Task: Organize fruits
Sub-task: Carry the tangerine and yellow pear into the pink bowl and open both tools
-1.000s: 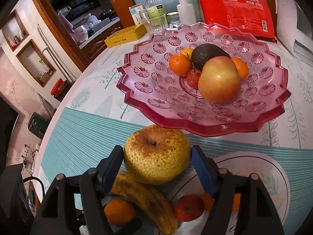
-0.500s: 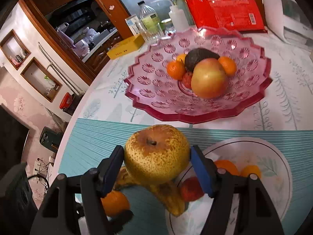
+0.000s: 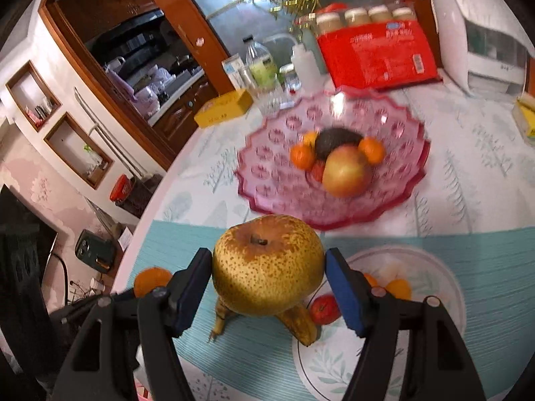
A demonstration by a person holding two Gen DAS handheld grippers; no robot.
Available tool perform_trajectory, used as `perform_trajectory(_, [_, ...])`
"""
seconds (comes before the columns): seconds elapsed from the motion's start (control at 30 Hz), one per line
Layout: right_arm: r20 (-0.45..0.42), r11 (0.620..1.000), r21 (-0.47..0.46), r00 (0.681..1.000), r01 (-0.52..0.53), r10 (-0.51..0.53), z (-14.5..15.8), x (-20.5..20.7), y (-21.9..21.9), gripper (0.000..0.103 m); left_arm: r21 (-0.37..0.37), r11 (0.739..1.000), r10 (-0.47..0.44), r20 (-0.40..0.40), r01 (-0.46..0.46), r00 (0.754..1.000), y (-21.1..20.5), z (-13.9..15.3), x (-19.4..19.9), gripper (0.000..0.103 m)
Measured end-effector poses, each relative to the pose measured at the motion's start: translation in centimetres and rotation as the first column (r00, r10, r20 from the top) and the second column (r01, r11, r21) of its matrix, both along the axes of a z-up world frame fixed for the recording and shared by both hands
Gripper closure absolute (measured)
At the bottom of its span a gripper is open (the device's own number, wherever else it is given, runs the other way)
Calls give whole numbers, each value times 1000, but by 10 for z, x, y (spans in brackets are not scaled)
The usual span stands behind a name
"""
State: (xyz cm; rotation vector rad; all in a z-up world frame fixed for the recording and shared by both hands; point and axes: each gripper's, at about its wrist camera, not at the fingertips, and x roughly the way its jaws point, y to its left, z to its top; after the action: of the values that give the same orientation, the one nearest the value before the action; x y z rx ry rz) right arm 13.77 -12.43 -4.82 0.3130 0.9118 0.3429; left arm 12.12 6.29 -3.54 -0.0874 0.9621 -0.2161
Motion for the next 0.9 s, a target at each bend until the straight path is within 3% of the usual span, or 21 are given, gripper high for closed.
perform_trajectory(0.27, [103, 999, 9, 993, 53, -54, 74, 31, -35, 33, 44, 995, -94, 132, 89, 987, -20, 89, 57, 65])
perform_trajectory(0.43, [150, 996, -19, 985, 91, -87, 102, 64, -50, 33, 102, 988, -134, 147, 120, 980, -34, 108, 99, 65])
perform_trajectory(0.6, [137, 990, -13, 981, 137, -134, 95, 104, -60, 33, 137, 979, -163, 84, 151, 983, -47, 87, 144, 65])
perform_trajectory(0.9, [-2, 975, -2, 975, 224, -224, 13, 188, -67, 33, 126, 975, -173, -88, 183, 981, -58, -13, 199, 65])
